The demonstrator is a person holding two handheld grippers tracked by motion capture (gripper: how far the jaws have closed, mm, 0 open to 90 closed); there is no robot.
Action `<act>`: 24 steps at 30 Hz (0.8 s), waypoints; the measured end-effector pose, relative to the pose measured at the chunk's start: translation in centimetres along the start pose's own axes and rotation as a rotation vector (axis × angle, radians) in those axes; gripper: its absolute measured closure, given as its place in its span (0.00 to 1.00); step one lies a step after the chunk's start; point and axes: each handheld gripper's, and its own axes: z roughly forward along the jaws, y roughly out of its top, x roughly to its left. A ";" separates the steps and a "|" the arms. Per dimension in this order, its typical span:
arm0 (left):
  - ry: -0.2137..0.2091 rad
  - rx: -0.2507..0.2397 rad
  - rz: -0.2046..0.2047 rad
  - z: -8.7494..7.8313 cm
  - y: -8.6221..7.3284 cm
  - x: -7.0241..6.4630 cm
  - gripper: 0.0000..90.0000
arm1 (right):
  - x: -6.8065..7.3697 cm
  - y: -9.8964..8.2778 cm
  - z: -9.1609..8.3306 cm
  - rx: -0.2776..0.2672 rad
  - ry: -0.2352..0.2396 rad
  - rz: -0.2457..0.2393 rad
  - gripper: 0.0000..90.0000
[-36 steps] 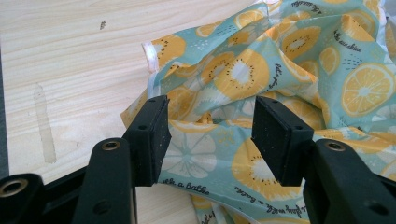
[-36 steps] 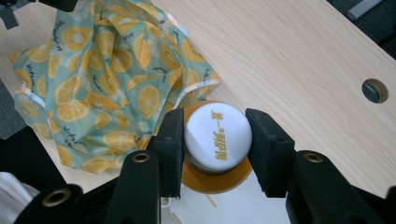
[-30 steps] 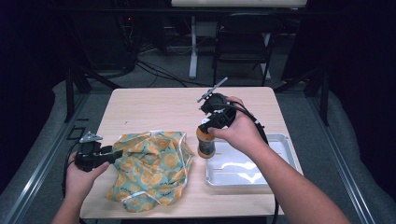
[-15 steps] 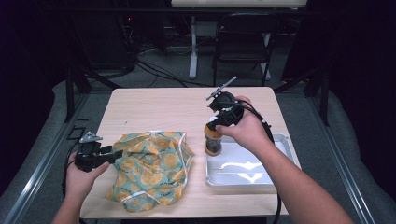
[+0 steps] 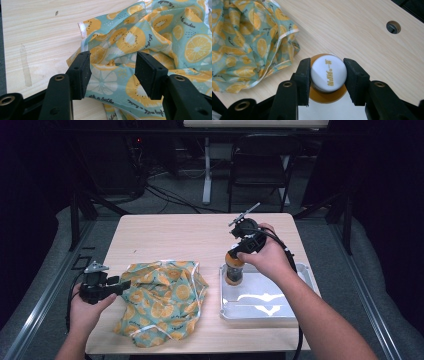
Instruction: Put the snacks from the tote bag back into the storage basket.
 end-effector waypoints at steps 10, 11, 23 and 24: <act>0.005 -0.004 -0.002 -0.1 -0.1 0.1 0.51 | -1.0 -0.4 1.2 0.011 -0.015 0.014 0.65; 0.005 -0.002 -0.003 -0.1 -0.2 0.1 0.51 | -1.0 -0.4 1.3 0.011 -0.016 0.016 0.65; 0.006 -0.004 -0.006 -0.1 -0.2 0.1 0.51 | -1.5 -0.6 2.7 0.027 -0.015 0.027 0.65; 0.005 -0.004 -0.006 -0.1 -0.2 0.1 0.51 | -1.6 -0.6 2.8 0.030 -0.012 0.024 0.65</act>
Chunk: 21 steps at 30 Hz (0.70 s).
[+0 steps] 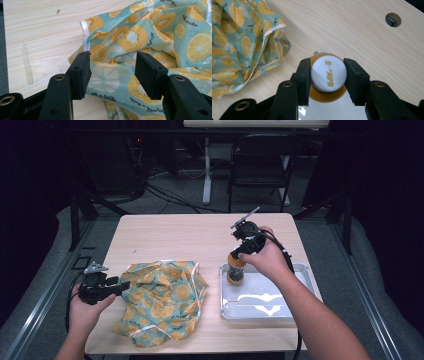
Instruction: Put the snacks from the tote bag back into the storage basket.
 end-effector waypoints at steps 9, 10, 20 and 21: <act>0.002 0.002 0.002 0.0 0.0 0.0 0.51 | 0.0 0.1 1.0 0.000 0.001 0.006 0.65; 0.002 0.001 0.003 0.0 0.0 0.0 0.51 | 0.0 0.1 1.2 0.003 0.001 0.006 0.65; 0.001 -0.002 0.002 -0.1 0.0 0.1 0.51 | 0.0 0.4 2.1 0.012 0.002 0.002 0.65; 0.003 -0.005 -0.001 -0.1 0.0 0.1 0.52 | 0.1 0.4 2.1 0.012 0.003 -0.001 0.65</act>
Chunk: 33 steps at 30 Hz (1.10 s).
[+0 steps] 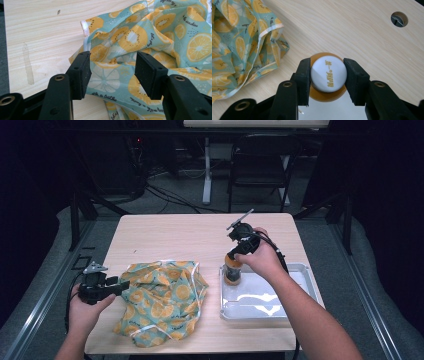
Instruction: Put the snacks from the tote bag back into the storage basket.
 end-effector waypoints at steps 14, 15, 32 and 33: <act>0.002 0.005 0.001 0.1 0.0 0.0 0.52 | 0.1 0.2 1.1 0.010 -0.005 -0.006 0.65; 0.001 0.006 0.002 0.1 0.0 0.0 0.51 | 0.1 0.2 1.1 0.011 -0.006 -0.007 0.65; -0.005 0.008 0.006 0.1 -0.1 0.0 0.51 | -0.1 0.2 1.4 0.003 0.000 0.010 0.65; -0.005 0.009 0.007 0.1 -0.1 0.0 0.51 | -0.1 0.2 1.4 0.001 0.001 0.013 0.65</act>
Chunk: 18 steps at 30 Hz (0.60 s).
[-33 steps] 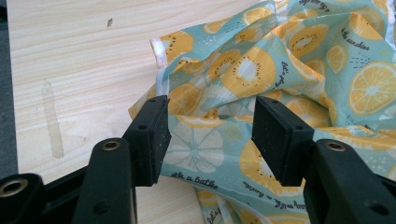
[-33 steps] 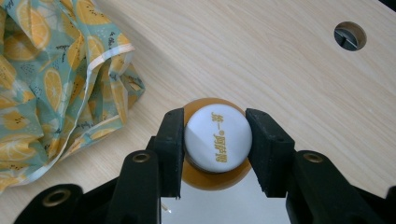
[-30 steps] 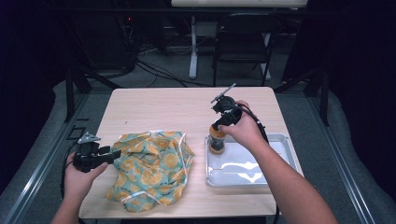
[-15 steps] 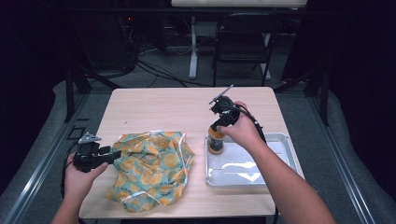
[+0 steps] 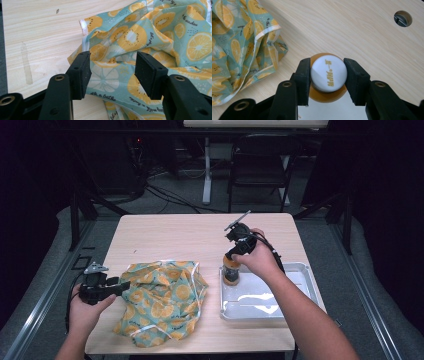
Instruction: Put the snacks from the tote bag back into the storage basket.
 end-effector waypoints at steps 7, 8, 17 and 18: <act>0.002 -0.001 -0.001 0.0 0.0 0.0 0.51 | -0.3 -0.2 0.0 -0.012 0.011 0.013 0.64; 0.001 -0.001 0.000 0.0 0.0 0.0 0.51 | -0.3 -0.2 0.0 -0.011 0.012 0.016 0.64; 0.005 -0.006 -0.008 0.0 0.0 0.0 0.51 | -0.5 -0.4 0.2 -0.022 0.014 0.031 0.54; 0.006 -0.006 -0.008 0.0 0.0 0.0 0.51 | -0.6 -0.4 0.2 -0.030 0.017 0.040 0.50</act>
